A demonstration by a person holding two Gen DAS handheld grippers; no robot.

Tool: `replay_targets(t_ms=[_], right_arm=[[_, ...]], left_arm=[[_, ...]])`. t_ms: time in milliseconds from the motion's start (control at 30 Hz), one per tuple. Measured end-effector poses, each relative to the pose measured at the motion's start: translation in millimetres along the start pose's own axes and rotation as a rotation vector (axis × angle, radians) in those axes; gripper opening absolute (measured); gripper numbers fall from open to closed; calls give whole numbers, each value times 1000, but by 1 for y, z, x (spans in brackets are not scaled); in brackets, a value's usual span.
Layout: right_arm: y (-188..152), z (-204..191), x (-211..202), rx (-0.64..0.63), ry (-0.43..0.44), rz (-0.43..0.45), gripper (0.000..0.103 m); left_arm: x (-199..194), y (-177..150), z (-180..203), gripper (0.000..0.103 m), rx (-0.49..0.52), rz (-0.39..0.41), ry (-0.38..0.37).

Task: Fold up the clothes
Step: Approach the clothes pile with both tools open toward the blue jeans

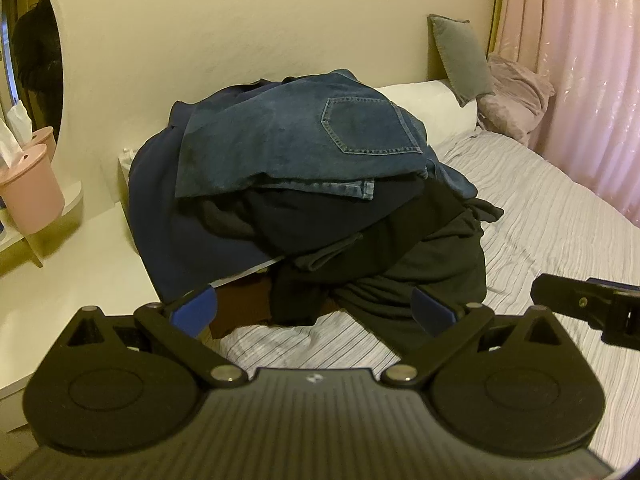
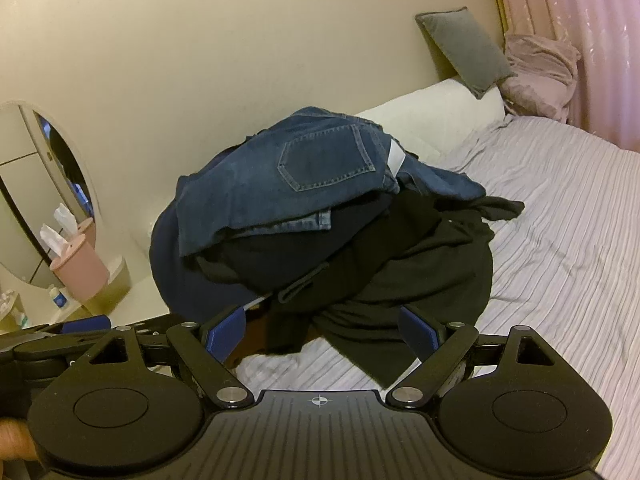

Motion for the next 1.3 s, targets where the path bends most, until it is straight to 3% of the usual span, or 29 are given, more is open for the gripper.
replay_targets(t_ms=[1067,1300], right_arm=[[-3,7,-1,28,2,-4,86],[-4,16,-2,37,-11,-5,86]], left_arm=[[-4,-6,6,102,11,-8,-4],[-6,-2,9,100,61,25,-12]])
Point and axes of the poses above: each gripper's, at about its wrist camera, not at the fingertips, and x roughly the way its jaws point, z to its right, y to its top, the point moved 9 cm from there along x, roughly the way its jaws point, and after that the axes turned 5 degrees about y, right-handed, at the moved point
